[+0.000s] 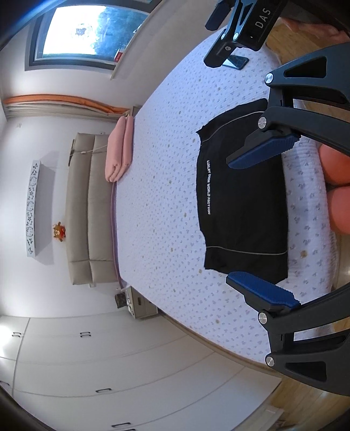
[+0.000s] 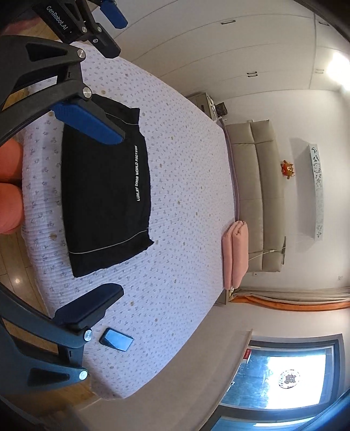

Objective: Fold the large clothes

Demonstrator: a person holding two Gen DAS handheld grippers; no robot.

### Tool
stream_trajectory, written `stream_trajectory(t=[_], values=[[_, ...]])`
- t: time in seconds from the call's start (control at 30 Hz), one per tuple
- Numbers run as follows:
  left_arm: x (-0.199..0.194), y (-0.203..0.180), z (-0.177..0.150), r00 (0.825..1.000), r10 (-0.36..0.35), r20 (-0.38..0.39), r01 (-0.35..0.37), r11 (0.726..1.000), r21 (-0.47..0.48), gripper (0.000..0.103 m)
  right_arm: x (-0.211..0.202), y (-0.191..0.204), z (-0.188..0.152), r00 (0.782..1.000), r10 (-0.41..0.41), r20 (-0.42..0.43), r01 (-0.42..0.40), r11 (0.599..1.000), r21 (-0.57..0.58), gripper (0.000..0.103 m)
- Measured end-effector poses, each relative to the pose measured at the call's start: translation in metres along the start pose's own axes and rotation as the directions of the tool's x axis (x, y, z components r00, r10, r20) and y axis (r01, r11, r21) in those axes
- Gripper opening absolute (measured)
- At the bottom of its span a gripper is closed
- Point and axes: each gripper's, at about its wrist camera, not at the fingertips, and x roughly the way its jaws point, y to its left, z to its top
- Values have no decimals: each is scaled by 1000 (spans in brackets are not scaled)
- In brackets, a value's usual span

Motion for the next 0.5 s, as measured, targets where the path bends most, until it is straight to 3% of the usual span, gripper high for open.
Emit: stream_trajectory(t=[0.5], values=[[23, -13, -23, 998, -6, -64, 7, 1000, 22, 80, 21, -3, -22, 998, 5, -59, -2, 999, 55, 103]])
